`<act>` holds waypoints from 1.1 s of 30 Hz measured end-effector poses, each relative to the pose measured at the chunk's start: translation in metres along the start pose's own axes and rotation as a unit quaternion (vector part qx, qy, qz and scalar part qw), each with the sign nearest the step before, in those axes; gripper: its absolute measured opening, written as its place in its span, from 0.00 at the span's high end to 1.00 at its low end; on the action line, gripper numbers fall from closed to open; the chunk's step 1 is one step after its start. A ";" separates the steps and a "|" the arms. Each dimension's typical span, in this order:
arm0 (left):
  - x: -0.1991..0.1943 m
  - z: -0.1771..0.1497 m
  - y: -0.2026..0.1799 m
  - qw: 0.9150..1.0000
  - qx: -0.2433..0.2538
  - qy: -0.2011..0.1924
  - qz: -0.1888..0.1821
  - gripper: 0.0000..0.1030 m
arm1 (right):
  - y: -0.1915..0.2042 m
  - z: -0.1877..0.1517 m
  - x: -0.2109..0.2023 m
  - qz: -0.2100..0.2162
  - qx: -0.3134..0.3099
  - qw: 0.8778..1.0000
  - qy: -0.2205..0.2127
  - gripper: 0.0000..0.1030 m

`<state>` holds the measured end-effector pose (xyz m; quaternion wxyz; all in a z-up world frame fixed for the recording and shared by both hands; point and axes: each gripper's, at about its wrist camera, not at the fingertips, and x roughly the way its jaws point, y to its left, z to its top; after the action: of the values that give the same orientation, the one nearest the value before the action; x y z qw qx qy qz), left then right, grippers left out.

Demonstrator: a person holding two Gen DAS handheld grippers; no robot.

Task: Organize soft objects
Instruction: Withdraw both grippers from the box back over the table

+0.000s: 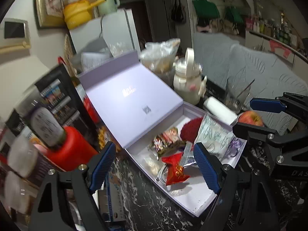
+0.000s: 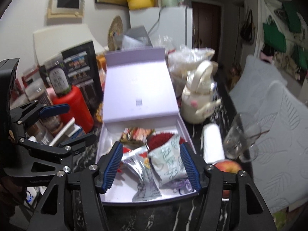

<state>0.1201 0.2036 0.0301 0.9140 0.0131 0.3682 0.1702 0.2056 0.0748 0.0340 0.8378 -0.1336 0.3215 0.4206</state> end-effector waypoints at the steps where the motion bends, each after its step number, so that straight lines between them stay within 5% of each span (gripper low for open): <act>1: -0.009 0.002 0.001 1.000 0.000 -0.010 0.001 0.19 | 0.001 0.002 -0.005 -0.001 -0.002 1.000 -0.006 0.35; 10: -0.070 0.010 0.002 0.998 -0.006 -0.065 0.004 0.19 | 0.013 0.012 -0.069 -0.011 -0.013 0.997 -0.076 0.22; 18: -0.119 0.002 -0.002 0.994 -0.011 -0.103 -0.015 0.18 | 0.021 0.002 -0.122 -0.031 -0.008 0.993 -0.112 0.21; 33: -0.160 -0.045 -0.020 0.992 -0.017 -0.123 -0.033 0.13 | 0.035 -0.056 -0.170 -0.065 0.010 0.990 -0.122 0.18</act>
<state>-0.0114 0.1292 0.1015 0.9575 0.0065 0.2506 0.1428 0.0799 -0.0367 0.1038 0.8974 -0.0934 0.2122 0.3754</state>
